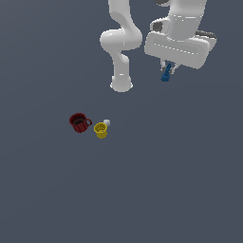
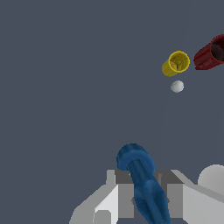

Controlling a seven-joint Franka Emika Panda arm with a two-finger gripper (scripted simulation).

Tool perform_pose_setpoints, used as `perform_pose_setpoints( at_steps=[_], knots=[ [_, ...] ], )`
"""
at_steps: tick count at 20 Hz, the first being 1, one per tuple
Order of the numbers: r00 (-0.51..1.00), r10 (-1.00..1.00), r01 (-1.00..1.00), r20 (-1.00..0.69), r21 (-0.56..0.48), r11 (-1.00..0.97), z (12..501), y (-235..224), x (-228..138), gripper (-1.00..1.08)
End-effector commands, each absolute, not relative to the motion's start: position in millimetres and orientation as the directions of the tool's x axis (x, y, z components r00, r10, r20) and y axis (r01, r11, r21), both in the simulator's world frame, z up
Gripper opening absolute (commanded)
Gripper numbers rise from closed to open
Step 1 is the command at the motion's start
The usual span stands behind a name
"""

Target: Pick up a designated object from a clutter of objects.

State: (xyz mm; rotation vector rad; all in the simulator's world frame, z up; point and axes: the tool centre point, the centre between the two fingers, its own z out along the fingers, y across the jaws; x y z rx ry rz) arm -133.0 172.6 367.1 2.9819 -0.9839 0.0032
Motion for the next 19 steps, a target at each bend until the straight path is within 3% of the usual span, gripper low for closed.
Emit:
perform_pose_setpoints(
  at_steps=[1, 10, 19],
  knots=[
    [0.803, -0.595, -0.595, 0.001, 0.001, -0.803, 385, 182, -138, -1.0],
    [0.803, -0.596, -0.596, 0.0, 0.0, -0.803, 425, 204, -147, -1.0],
    [0.803, -0.596, -0.596, 0.0, 0.0, -0.803, 429, 206, -146, -1.0]
  ],
)
